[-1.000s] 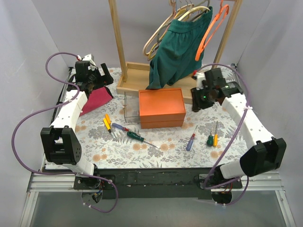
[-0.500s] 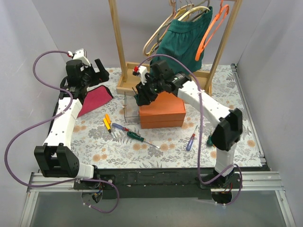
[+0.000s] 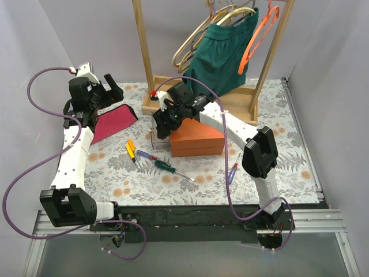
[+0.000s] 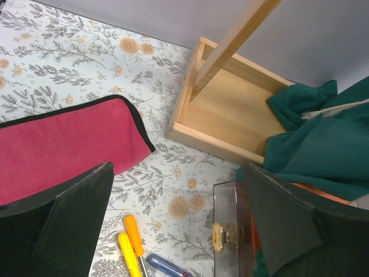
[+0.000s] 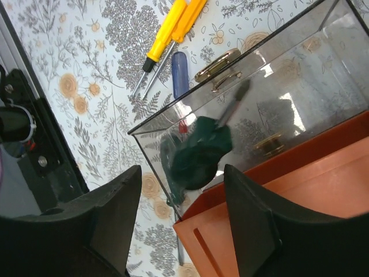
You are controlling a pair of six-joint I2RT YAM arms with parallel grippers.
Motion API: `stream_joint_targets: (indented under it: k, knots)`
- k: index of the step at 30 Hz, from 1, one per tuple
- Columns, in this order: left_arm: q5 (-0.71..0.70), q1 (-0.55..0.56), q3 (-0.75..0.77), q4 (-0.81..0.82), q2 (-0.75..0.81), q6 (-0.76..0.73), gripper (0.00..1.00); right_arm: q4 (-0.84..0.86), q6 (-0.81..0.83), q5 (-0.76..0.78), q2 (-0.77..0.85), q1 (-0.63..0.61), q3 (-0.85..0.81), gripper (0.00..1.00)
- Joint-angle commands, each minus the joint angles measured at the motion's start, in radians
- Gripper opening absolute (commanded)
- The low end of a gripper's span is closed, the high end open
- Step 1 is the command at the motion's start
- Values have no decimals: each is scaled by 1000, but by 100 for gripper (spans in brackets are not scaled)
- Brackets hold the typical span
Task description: Sort the tools into containers
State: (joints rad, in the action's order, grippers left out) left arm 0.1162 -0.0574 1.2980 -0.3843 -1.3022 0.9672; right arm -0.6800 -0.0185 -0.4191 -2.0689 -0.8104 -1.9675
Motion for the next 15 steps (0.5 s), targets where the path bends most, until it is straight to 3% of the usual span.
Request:
stream_joint_targets:
  k: [1,5,8,15]
  knots:
    - [48,-4,-6,-5,34,7,95,22,-14,39,72,7,-28,70]
    - [62,-5,6,-8,15,11,95,13,69,55,170,19,36,73]
    - [74,-5,1,4,-2,28,95,11,146,114,297,46,175,73]
    - [105,-4,0,16,-55,42,94,-102,340,181,637,294,557,74]
